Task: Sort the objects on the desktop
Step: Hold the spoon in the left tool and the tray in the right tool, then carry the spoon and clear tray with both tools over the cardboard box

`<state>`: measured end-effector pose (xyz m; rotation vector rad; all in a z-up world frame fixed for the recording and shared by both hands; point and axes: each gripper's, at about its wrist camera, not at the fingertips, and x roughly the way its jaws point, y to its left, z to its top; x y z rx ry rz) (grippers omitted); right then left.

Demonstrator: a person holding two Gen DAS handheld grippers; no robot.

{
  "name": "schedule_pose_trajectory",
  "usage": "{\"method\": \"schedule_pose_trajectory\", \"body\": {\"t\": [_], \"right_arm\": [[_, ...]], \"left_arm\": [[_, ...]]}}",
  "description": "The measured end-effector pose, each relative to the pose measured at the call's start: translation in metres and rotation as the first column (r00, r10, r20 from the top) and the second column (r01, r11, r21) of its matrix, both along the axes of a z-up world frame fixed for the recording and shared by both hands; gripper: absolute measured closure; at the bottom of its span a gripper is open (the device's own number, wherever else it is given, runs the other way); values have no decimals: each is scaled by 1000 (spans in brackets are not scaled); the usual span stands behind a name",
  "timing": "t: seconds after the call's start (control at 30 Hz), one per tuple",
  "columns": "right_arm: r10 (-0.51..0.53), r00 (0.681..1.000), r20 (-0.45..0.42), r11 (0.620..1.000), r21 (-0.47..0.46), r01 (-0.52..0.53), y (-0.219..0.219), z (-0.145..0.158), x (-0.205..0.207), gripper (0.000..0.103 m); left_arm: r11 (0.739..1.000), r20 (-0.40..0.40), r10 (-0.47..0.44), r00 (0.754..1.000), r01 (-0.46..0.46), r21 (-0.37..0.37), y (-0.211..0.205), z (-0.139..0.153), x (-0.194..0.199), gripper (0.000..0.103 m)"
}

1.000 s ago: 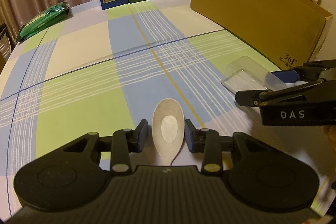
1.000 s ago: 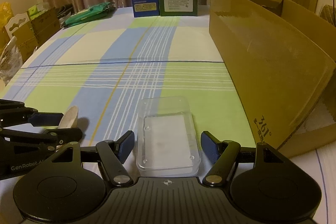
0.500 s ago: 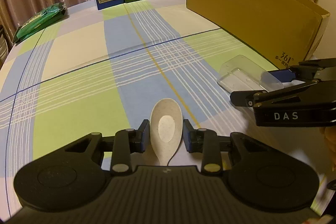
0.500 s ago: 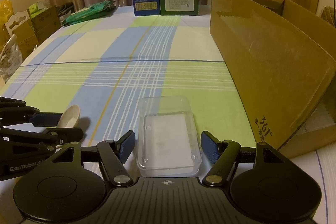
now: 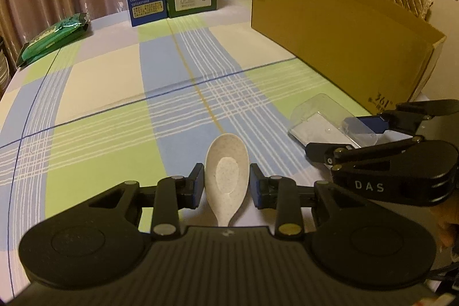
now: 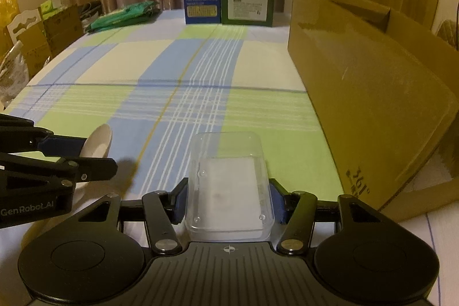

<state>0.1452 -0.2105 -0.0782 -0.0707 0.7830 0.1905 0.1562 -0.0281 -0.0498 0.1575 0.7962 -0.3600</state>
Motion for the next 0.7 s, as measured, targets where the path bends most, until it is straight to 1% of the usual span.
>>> {"method": "schedule_pose_trajectory", "body": {"t": [0.1,0.23,0.37,0.5,0.57,0.7], "right_arm": [[2,1000,29,1000,3,-2,2,6,0,50],[8,999,49,1000,21,-9,4,15,-2,50],[12,996,83,999,31,-15,7,28,-8,50],[-18,993,112,999,52,13,7,41,-19,50],[-27,991,133,998,54,20,6,48,-26,50],[-36,982,187,999,44,28,2,68,-37,50]], "left_arm": [[1000,21,0,1000,0,-14,0,8,0,75],[999,60,16,998,-12,-52,3,25,0,75],[998,89,19,996,-14,-55,2,37,-4,75],[999,120,17,993,-11,-51,-2,51,-11,75],[997,137,37,990,-28,-66,-2,62,-12,75],[990,165,91,982,-72,-121,2,86,-19,75]]}}
